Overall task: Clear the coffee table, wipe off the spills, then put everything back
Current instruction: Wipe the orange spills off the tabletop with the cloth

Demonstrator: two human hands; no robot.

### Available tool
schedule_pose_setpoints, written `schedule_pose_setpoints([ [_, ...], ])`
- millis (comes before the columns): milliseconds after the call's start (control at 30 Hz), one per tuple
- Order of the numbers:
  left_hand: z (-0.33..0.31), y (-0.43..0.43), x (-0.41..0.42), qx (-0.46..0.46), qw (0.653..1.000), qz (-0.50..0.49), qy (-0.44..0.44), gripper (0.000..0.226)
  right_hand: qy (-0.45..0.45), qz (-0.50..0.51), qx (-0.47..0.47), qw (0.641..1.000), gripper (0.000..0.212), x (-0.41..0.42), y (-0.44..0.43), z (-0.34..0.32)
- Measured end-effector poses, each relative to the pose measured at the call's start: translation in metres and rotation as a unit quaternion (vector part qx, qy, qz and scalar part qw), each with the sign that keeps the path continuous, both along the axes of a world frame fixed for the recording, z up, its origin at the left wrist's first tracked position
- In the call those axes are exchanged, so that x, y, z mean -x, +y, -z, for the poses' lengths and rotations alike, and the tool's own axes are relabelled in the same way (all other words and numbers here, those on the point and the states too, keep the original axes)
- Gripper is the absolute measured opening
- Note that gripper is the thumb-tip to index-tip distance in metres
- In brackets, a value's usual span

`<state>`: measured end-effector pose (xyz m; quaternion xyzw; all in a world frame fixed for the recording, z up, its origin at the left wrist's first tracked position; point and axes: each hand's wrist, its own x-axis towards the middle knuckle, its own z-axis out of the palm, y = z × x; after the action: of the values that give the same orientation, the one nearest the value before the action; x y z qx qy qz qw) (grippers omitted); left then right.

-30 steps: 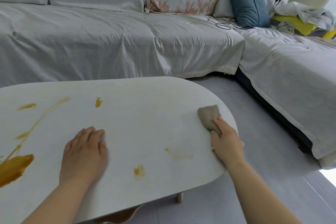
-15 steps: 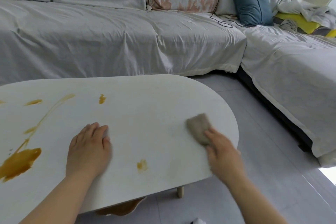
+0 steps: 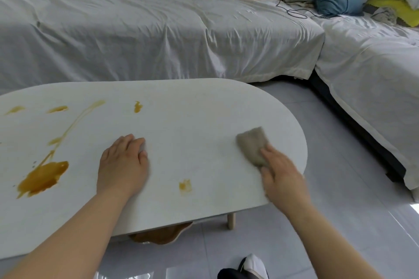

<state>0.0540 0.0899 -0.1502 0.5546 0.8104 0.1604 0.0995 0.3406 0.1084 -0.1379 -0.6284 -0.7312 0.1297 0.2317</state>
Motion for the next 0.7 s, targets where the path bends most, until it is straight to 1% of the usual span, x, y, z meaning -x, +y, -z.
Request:
schedule_pose_setpoints([
  [33, 0.0, 0.0, 0.0, -0.002, 1.0, 0.001, 0.0, 0.044, 0.009, 0.051, 0.001, 0.999, 0.044, 0.001, 0.005, -0.001],
  [67, -0.001, 0.0, 0.0, -0.002, 1.0, 0.002, 0.0, 0.044, 0.011, 0.078, 0.003, 0.997, 0.044, 0.007, 0.006, -0.002],
  [100, -0.002, -0.002, 0.0, 0.0, 1.0, 0.002, -0.001, 0.043, 0.007, 0.073, 0.002, 0.997, 0.044, 0.017, 0.001, -0.003],
  [167, -0.004, -0.005, 0.0, 0.001, 1.0, 0.007, -0.009, 0.043, -0.013, -0.013, -0.022, 1.0, 0.044, 0.04, -0.016, 0.001],
  [233, -0.007, -0.007, 0.001, -0.001, 0.999, 0.021, -0.026, 0.041, -0.01, -0.109, -0.038, 0.993, 0.044, 0.054, -0.039, 0.007],
  [300, -0.009, -0.012, 0.004, 0.003, 0.998, 0.041, -0.038, 0.041, -0.011, -0.178, -0.02, 0.984, 0.046, 0.053, -0.045, 0.005],
  [333, -0.009, -0.017, 0.007, 0.004, 0.998, 0.046, -0.042, 0.041, -0.013, -0.193, -0.006, 0.981, 0.045, 0.046, -0.04, 0.003],
  [367, -0.009, -0.023, 0.011, 0.001, 0.998, 0.047, -0.045, 0.04, -0.009, -0.189, 0.008, 0.982, 0.044, 0.04, -0.033, 0.001],
  [400, -0.008, -0.031, 0.016, -0.005, 0.998, 0.045, -0.048, 0.04, -0.002, -0.163, 0.02, 0.986, 0.044, 0.035, -0.025, -0.003],
  [467, -0.006, -0.046, 0.026, -0.022, 0.998, 0.04, -0.045, 0.038, 0.007, -0.069, 0.037, 0.997, 0.044, 0.032, -0.011, -0.009],
  [533, -0.007, -0.056, 0.035, -0.028, 0.998, 0.039, -0.037, 0.037, 0.016, 0.033, 0.037, 0.999, 0.044, 0.048, -0.01, -0.007],
  [567, -0.007, -0.058, 0.038, -0.027, 0.998, 0.04, -0.031, 0.037, 0.007, 0.05, 0.041, 0.998, 0.045, 0.062, -0.015, -0.004],
  [600, -0.008, -0.059, 0.041, -0.027, 0.998, 0.042, -0.026, 0.037, -0.002, 0.034, 0.033, 0.999, 0.045, 0.079, -0.022, 0.0],
  [700, -0.006, -0.059, 0.043, -0.033, 0.999, 0.039, -0.019, 0.038, -0.006, -0.106, -0.019, 0.994, 0.042, 0.118, -0.041, 0.01],
])
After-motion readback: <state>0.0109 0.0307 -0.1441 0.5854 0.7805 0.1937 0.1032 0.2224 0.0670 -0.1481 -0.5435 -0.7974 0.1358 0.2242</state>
